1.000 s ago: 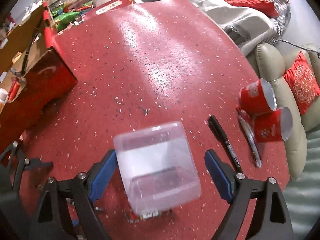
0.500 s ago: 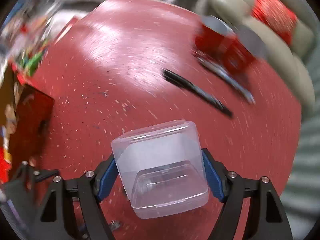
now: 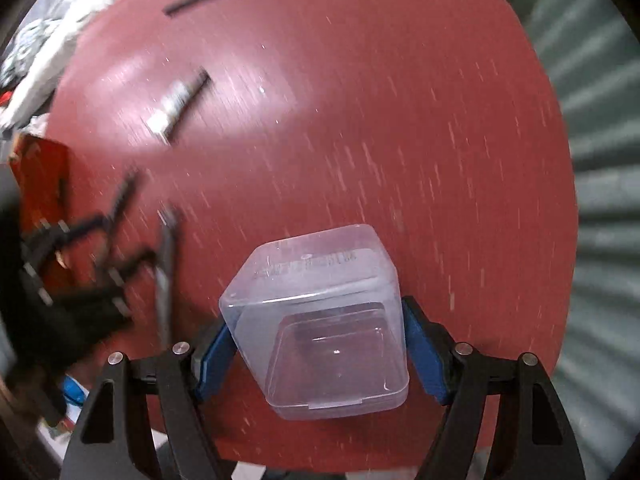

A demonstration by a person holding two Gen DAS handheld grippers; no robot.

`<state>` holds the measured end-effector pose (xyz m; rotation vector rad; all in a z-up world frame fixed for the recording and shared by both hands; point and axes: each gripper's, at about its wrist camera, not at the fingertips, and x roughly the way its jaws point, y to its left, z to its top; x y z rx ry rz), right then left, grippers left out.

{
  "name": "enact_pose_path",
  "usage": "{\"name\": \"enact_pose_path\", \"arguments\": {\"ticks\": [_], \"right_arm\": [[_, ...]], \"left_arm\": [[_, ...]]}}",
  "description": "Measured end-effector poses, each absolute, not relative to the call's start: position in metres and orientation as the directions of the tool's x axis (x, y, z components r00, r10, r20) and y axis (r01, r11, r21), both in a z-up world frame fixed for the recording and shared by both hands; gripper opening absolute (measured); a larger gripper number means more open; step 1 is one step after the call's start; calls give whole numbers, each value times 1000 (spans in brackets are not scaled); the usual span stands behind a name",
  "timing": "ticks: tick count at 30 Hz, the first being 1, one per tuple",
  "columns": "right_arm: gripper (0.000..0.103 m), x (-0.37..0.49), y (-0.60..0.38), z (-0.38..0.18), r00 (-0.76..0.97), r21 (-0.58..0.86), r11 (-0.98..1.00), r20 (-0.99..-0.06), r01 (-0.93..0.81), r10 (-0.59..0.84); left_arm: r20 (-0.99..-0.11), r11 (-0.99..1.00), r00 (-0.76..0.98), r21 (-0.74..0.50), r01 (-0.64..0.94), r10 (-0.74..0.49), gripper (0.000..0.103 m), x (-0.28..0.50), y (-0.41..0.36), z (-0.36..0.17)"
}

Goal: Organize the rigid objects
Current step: 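Grasp the clear plastic box with the right gripper, then grasp the grey-grip pen with the left gripper while the right holds the clear box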

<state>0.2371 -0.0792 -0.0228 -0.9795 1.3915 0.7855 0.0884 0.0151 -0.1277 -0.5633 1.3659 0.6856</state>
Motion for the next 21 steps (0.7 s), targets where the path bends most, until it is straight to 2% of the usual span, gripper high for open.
{"name": "enact_pose_path", "arguments": {"ticks": [2, 4, 6, 8, 11, 16, 20, 21], "right_arm": [[76, 236, -94, -27, 55, -100, 438, -992, -894, -115], [75, 235, -103, -28, 54, -98, 463, -993, -881, -108], [75, 235, -106, -27, 55, -92, 468, -994, -879, -93], [75, 235, -107, -27, 56, -96, 467, -994, -879, -98], [75, 234, -109, -30, 53, -93, 469, -994, -878, -97], [76, 231, -113, -41, 47, -90, 472, -994, -877, -103], [76, 236, -119, -52, 47, -101, 487, -991, -868, -123], [76, 236, -120, -54, 47, -104, 486, -991, -868, -127]], "left_arm": [[-990, 695, 62, 45, -717, 128, 86, 91, 16, -128], [-991, 696, 56, 45, -717, 122, 99, 90, 23, -132], [-994, 683, 62, 12, -731, 85, 103, 87, 34, -136], [-995, 683, 71, -4, -730, 70, 102, 87, 34, -137], [-994, 702, 83, -13, -712, 66, 92, 92, 18, -132], [-990, 716, 141, -97, -691, 2, 71, 98, -24, -122], [-991, 684, 123, -51, -727, 58, 73, 100, -22, -120], [-991, 683, 127, -61, -728, 48, 79, 101, -21, -120]]}}
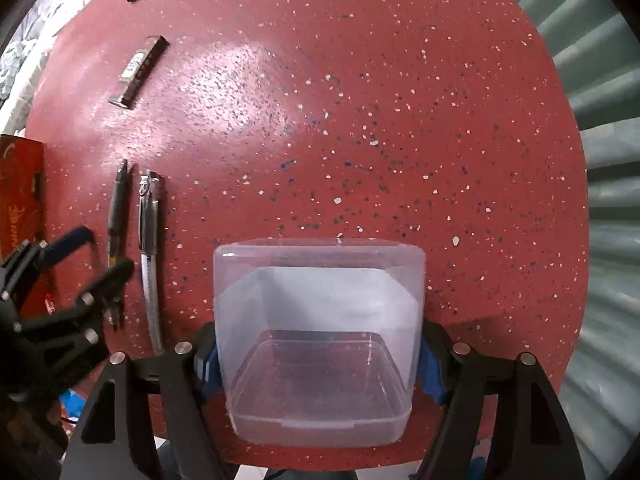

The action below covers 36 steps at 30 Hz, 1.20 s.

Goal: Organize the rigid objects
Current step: 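Grasp the grey-grip pen with the left gripper while the right holds the clear box, then carry the grey-grip pen and clear plastic box over the cardboard box with both grippers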

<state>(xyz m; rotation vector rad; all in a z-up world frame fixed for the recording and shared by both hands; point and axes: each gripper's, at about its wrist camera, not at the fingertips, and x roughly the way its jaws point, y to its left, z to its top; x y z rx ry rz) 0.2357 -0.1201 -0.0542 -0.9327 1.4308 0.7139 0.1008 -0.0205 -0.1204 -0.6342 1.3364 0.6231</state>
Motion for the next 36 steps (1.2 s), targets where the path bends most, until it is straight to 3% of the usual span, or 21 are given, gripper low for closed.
{"name": "enact_pose_path", "arguments": {"ticks": [5, 6, 17, 20, 23, 26, 27, 28, 36], "right_arm": [[78, 232, -122, -69, 50, -115, 474, -988, -873, -147], [79, 229, -122, -72, 68, -134, 454, -985, -881, -158], [82, 209, -116, -80, 85, -156, 425, -980, -892, -181], [72, 211, -115, -76, 90, -163, 428, -978, -889, -186], [72, 223, -114, -73, 55, -137, 442, -980, -887, -193], [72, 221, -122, -65, 48, -129, 441, -981, -888, -189], [72, 220, -125, -62, 42, -121, 441, -982, -889, -184], [72, 219, -127, -59, 38, -116, 441, -983, -890, -181], [72, 204, -144, -41, -17, -63, 447, -985, -892, -174]], "left_arm": [[-993, 732, 76, 15, -681, 91, 95, 121, -22, -126], [-995, 730, 68, 9, -683, 76, 103, 125, -23, -130], [-998, 684, 40, 8, -730, 54, 103, 122, -29, -139], [-1000, 658, 17, 3, -753, 24, 101, 124, -17, -142], [-999, 668, 38, -11, -744, 27, 84, 135, -12, -139], [-999, 685, 48, -20, -728, 22, 42, 138, -13, -129], [-999, 682, 41, -16, -731, 20, 20, 138, -13, -129], [-999, 671, 45, -32, -740, 2, 10, 132, -10, -126], [-991, 620, 72, -128, -774, -115, 10, 102, -13, -129]]}}
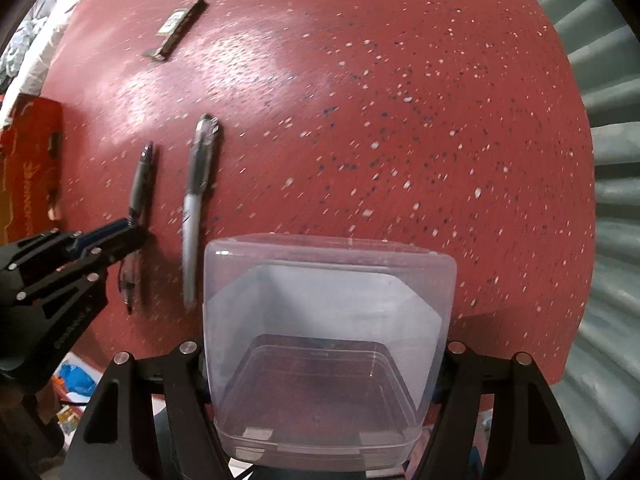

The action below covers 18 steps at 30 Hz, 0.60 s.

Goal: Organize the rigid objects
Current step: 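Carry the grey-grip pen and clear plastic box over the cardboard box with both grippers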

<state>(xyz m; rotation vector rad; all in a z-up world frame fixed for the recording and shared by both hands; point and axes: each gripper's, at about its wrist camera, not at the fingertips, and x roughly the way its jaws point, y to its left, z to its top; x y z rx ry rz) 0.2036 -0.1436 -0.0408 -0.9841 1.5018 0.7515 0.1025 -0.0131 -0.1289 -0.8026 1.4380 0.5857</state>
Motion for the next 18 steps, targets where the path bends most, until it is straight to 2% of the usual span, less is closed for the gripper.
{"name": "enact_pose_path", "arguments": {"ticks": [9, 18], "right_arm": [[72, 174, -156, -22, -57, -20, 440, -985, -898, -160], [72, 166, -127, 12, -20, -25, 384, -994, -923, -111]], "left_arm": [[-990, 628, 92, -138, -766, -105, 11, 75, -33, -102], [-989, 622, 143, -125, -773, -21, 11, 50, -29, -61]]}}
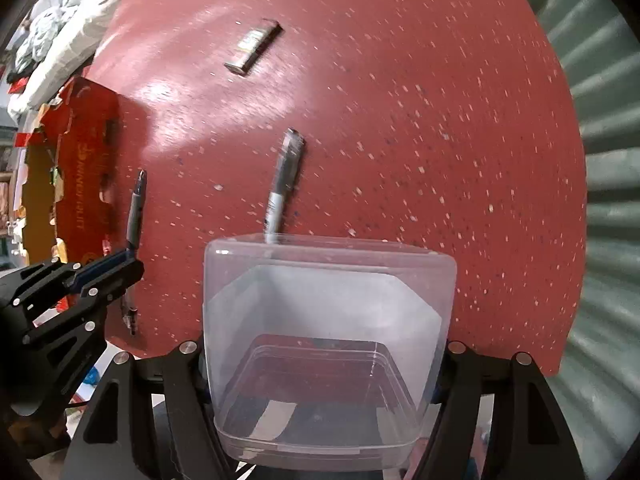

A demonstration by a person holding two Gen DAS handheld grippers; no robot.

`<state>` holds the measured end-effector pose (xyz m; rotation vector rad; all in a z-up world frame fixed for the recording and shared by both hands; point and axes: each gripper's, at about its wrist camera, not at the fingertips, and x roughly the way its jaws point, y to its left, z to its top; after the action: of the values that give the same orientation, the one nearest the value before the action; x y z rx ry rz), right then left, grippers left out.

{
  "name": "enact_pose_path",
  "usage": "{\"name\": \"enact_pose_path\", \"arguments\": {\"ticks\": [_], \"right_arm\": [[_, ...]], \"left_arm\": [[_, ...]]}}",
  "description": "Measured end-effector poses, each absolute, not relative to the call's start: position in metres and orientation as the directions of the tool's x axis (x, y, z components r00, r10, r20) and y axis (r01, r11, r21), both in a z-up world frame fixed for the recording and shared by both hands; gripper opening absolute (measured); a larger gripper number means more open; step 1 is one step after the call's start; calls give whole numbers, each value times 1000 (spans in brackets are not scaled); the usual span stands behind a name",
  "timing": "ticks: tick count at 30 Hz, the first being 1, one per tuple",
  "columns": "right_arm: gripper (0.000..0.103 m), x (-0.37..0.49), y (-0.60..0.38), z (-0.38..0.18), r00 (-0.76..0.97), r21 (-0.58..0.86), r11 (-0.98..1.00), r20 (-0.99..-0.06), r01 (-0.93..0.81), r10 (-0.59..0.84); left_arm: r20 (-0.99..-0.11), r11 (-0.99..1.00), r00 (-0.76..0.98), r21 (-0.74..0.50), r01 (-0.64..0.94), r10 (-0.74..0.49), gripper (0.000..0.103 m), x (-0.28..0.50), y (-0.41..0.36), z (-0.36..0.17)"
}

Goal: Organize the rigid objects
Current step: 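Carry the grey-grip pen and clear plastic box over the cardboard box with both grippers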

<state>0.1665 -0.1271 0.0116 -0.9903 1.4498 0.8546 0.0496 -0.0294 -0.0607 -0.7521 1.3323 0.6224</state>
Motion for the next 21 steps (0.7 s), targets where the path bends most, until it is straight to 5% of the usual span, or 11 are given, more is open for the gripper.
{"name": "enact_pose_path", "arguments": {"ticks": [21], "right_arm": [[72, 78, -54, 39, 57, -64, 142, -997, -988, -51]], "left_arm": [[-965, 417, 228, -156, -895, 129, 11, -46, -9, 2]]}}
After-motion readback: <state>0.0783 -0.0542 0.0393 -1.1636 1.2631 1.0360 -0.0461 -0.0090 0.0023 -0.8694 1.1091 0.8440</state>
